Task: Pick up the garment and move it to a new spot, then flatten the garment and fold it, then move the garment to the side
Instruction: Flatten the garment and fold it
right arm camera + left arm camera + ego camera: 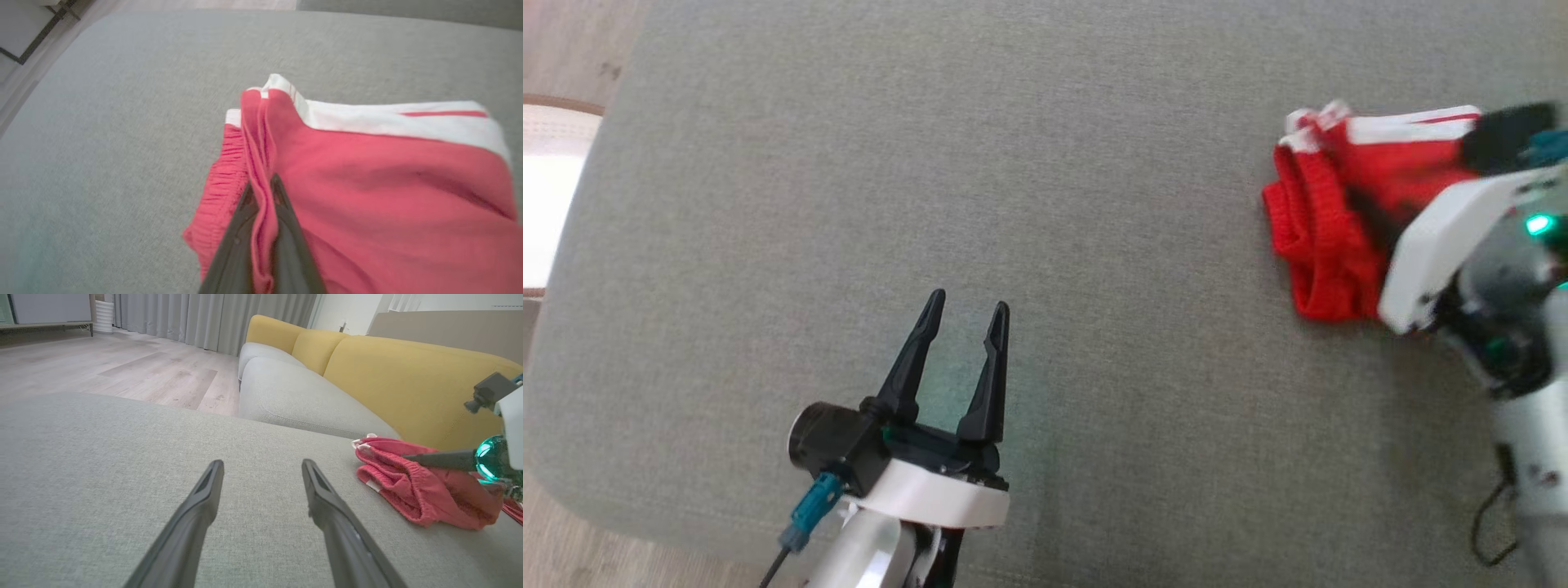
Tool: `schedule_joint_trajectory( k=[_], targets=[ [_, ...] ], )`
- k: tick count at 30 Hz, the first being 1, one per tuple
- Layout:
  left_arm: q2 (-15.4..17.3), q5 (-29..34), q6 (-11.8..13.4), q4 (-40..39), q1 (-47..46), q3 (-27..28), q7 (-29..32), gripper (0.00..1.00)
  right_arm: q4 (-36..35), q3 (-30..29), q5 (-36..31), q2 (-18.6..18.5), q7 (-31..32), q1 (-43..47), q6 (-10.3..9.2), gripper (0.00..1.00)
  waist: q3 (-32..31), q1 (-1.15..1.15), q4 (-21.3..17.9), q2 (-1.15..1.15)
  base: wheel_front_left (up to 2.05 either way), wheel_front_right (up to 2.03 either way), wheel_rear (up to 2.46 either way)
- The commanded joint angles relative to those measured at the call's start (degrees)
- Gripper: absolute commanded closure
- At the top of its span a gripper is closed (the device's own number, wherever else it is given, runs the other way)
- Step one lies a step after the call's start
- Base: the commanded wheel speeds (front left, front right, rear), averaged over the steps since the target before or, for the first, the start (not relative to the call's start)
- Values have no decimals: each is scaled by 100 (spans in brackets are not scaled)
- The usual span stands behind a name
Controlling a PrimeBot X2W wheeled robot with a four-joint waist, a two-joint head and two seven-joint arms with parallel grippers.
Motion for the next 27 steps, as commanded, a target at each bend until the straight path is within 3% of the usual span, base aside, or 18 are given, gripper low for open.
schedule_joint_trajectory(
  k=[1, 8, 9, 10, 11, 18, 27],
  targets=[
    [-1, 28, -28, -132, -81, 208, -53, 0, -260, 113, -65, 22, -13, -16, -4, 100, -24, -1, 42, 0, 0, 0, 0],
    [-8, -68, 29, -129, -11, 223, -53, 0, -147, 166, -340, 384, -338, 214, -4, 100, -118, -1, 121, 0, 0, 0, 0],
    [-8, -76, 36, -129, 3, 226, -53, 0, -149, 158, -358, 413, -383, 225, -4, 90, -129, -1, 116, 0, 0, 0, 0],
    [-8, -82, 43, -125, 18, 235, -53, 0, -183, 172, -368, 432, -471, 230, -4, 62, -146, -1, 105, 0, 0, 0, 0],
    [-8, -88, 52, -122, 34, 247, -53, 0, -215, 168, -362, 456, -569, 240, -4, 0, -164, -1, 91, 0, 0, 0, 0],
    [-9, -57, 70, -80, 101, 315, -53, 0, -639, -108, 169, 844, -890, 554, -4, 0, -376, -1, -74, 0, 0, 0, 0],
    [-9, 73, 23, -85, 271, 545, -53, 0, -1137, -813, -249, 378, -1927, 1233, -4, 0, -636, -1, -338, 0, 0, 0, 0]
  ],
)
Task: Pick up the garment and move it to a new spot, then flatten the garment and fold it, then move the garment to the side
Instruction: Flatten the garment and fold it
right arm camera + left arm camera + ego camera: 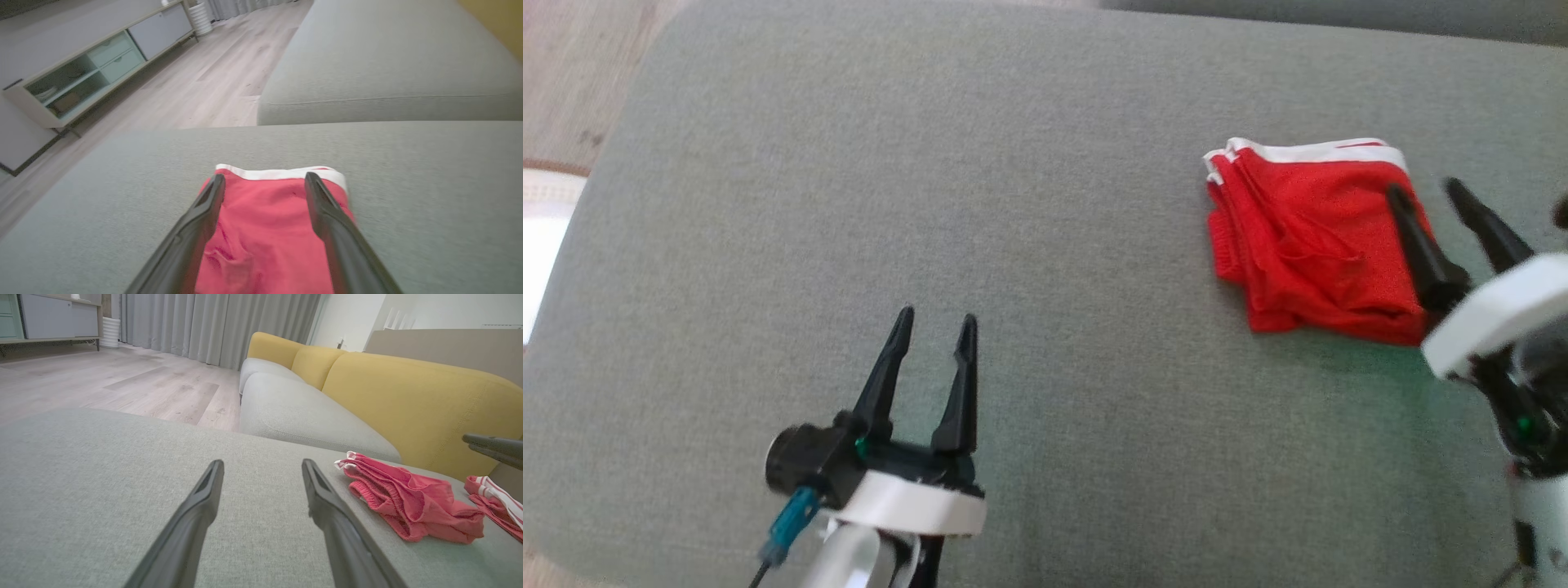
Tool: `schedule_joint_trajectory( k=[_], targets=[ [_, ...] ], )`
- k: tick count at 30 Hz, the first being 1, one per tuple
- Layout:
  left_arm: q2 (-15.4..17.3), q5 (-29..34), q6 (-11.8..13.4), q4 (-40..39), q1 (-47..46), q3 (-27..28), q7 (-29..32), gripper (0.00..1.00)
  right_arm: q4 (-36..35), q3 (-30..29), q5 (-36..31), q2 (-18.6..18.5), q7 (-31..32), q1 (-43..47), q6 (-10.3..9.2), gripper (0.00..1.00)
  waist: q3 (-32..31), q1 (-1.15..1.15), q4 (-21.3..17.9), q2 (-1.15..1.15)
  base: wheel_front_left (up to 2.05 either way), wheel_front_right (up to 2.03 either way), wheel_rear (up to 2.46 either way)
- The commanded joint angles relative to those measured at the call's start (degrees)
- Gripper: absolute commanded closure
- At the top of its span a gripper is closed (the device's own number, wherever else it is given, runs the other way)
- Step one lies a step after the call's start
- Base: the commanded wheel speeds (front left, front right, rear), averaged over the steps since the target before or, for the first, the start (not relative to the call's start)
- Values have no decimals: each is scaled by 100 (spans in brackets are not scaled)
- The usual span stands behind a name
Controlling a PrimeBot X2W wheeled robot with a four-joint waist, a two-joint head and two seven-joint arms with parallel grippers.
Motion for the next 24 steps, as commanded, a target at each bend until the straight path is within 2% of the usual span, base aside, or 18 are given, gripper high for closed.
schedule_joint_trajectory(
  k=[1, 4, 10, 15, 18, 19, 20, 21, 22, 24],
  targets=[
    [-2, 79, -30, -176, 105, 276, -55, 0, -219, -74, -156, -166, -256, 119, -4, 0, -105, 0, -89, 0, 0, 0, 0],
    [-2, 100, -37, -189, 184, 343, -55, 0, -167, -180, -311, -270, -490, 222, -4, 0, -161, 0, -137, 0, 0, 0, 0],
    [-2, 145, -51, -227, 445, 557, -55, 0, 38, -370, -639, -306, -1370, 530, -4, 0, -432, 0, -236, 0, 0, 0, 0],
    [-3, 236, -92, -208, 638, 777, -55, 0, 419, -244, -814, -248, -2106, 803, -4, 0, -640, 0, -316, 0, 0, 0, 0],
    [-3, 241, -122, -233, 632, 792, -55, 0, 799, -100, -884, -287, -2336, 760, -4, 0, -622, 0, -281, 0, 0, 0, 0],
    [-3, 237, -132, -244, 610, 773, -55, 0, 941, -44, -889, -303, -2372, 697, -4, 5, -603, 0, -254, 0, 0, 0, 0],
    [-3, 229, -140, -258, 586, 749, -55, 0, 1080, 2, -866, -303, -2390, 613, -4, 35, -570, 0, -220, 0, 0, 0, 0],
    [-3, 219, -147, -275, 560, 723, -55, 0, 1217, 65, -882, -338, -2402, 513, -4, 59, -523, 0, -177, 0, 0, 0, 0],
    [-3, 208, -148, -290, 539, 702, -55, 0, 1351, 154, -938, -392, -2422, 400, -4, 100, -477, 0, -134, 0, 0, 0, 0],
    [-3, 185, -135, -308, 516, 672, -55, 0, 1664, 332, -911, -389, -2417, 152, -4, 100, -380, 0, -62, 0, 0, 0, 0]
  ],
)
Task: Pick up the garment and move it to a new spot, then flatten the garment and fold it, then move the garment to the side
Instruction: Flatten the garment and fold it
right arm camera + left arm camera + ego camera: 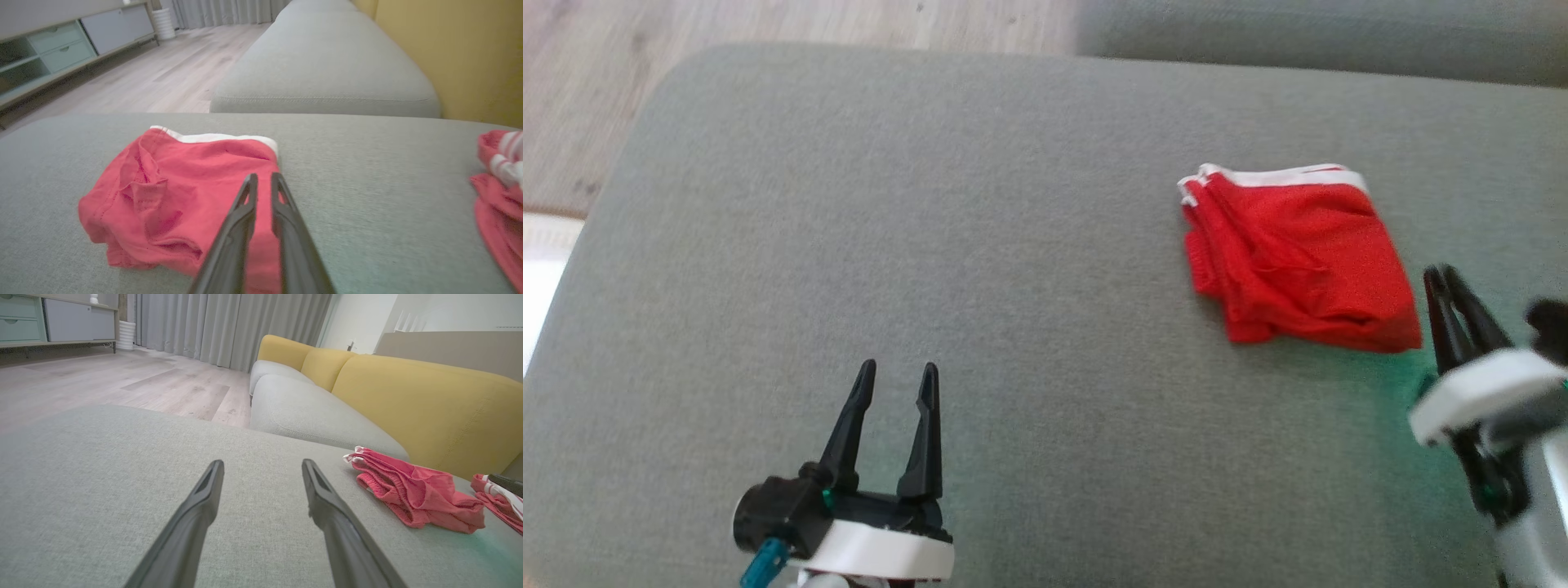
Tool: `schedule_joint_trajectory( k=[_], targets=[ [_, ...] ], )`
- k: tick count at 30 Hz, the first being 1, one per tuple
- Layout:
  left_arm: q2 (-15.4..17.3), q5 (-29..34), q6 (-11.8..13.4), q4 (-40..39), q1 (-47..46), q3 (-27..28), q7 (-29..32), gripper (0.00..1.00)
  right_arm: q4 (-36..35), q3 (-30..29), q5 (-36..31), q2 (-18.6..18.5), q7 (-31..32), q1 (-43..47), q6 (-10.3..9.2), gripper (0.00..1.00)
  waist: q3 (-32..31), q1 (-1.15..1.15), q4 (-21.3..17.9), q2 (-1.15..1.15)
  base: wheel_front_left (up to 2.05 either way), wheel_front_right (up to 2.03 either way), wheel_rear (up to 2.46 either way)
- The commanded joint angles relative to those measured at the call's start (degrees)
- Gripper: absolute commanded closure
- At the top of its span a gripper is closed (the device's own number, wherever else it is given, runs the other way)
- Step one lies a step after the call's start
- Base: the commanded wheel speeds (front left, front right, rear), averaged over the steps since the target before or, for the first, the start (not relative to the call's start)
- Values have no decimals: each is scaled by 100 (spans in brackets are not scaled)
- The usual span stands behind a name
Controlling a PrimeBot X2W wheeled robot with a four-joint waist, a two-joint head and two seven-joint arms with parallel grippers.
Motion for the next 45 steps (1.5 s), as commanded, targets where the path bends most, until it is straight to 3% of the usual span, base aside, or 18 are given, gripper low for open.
schedule_joint_trajectory(
  k=[1, 11, 27, 35, 37, 38, 39, 40, 45],
  targets=[
    [-6, -20, 14, -183, -231, 114, -55, 0, -2, 267, -50, -166, -61, -440, -4, 100, 134, 0, 115, 0, 0, 0, 0],
    [-6, -96, 91, -198, -281, 73, -55, 0, 1444, 1076, -80, 47, -500, -1108, -4, 100, 261, 0, 378, 0, 0, 0, 0],
    [-6, -103, 100, -144, -189, 211, -55, 0, 1703, 2584, 70, 542, -1074, -894, -4, 100, -85, 0, -68, 0, 0, 0, 0],
    [-6, -22, 30, 34, -121, 418, -55, 0, 1390, 2101, -47, 435, -1502, -516, -4, 100, -397, 0, -336, 0, 0, 0, 0],
    [-6, 11, 7, 100, -104, 473, -55, 0, 1215, 1845, -115, 406, -1561, -343, -4, 71, -442, 0, -394, 0, 0, 0, 0],
    [-6, 21, -5, 128, -100, 509, -55, 0, 1107, 1704, -171, 391, -1589, -257, -4, 46, -452, 0, -422, 0, 0, 0, 0],
    [-6, 30, -17, 164, -95, 547, -55, 0, 1003, 1579, -230, 383, -1610, -165, -4, 14, -474, 0, -453, 0, 0, 0, 0],
    [-6, 41, -31, 204, -86, 584, -55, 0, 902, 1476, -284, 383, -1624, -68, -4, 1, -494, 0, -483, 0, 0, 0, 0],
    [-6, 92, -85, 392, -12, 771, -55, 0, 403, 947, -409, 435, -1686, 418, -4, 0, -634, 0, -601, 0, 0, 0, 0]
  ],
)
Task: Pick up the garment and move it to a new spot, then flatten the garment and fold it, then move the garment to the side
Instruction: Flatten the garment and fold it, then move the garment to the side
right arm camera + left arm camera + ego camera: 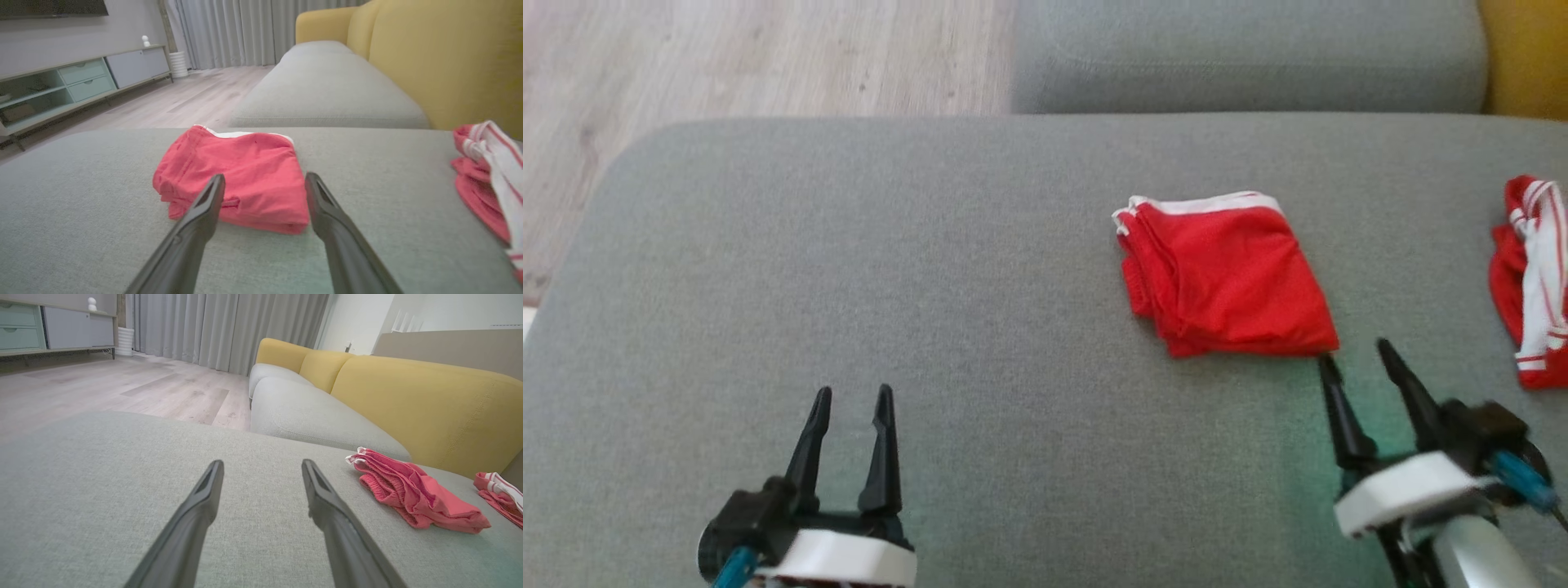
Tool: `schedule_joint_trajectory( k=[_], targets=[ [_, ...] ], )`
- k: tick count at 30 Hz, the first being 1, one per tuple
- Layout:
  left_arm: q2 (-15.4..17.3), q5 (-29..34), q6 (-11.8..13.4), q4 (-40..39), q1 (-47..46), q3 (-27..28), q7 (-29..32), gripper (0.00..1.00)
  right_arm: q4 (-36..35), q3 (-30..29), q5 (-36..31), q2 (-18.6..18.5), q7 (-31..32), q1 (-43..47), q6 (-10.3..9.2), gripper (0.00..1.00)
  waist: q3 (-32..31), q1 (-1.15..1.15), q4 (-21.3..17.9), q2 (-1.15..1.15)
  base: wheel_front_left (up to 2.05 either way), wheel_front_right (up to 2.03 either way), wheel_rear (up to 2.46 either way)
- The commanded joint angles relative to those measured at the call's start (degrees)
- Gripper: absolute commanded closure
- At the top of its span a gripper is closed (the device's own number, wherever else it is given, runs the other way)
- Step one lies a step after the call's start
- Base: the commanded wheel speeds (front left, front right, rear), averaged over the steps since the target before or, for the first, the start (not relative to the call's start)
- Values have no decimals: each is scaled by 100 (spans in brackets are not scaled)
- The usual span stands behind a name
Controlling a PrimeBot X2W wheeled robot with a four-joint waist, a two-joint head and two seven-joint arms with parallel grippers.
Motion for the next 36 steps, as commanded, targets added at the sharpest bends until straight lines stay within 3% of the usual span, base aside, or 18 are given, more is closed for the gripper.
schedule_joint_trajectory(
  k=[1, 15, 23, 27, 30, 36],
  targets=[
    [-6, 44, -37, -106, -24, 258, -55, 0, -298, -65, -88, -20, -84, 104, -4, 0, -131, 0, -40, 0, 0, 0, 0],
    [-6, 206, -165, 97, 220, 630, -55, 0, -894, -1037, -369, 96, -128, 1011, -4, 0, -293, 0, -102, 0, 0, 0, 0],
    [-6, 213, -200, 99, 209, 670, -55, 0, -925, -1155, -341, 180, -129, 1080, -4, 0, -209, 0, -82, 0, 0, 0, 0],
    [-6, 220, -210, 50, 141, 661, -55, 0, -873, -964, 104, 145, -94, 888, -4, 0, -74, 0, -56, 0, 0, 0, 0],
    [-6, 234, -218, 2, 50, 627, -55, 0, -937, -886, 608, -42, 276, 510, -4, 0, 92, 0, -25, 0, 0, 0, 0],
    [-6, 231, -229, -98, -291, 434, -55, 0, -1073, -965, 1561, -528, 1631, -605, -4, 0, 670, 0, 138, 0, 0, 0, 0]
  ],
)
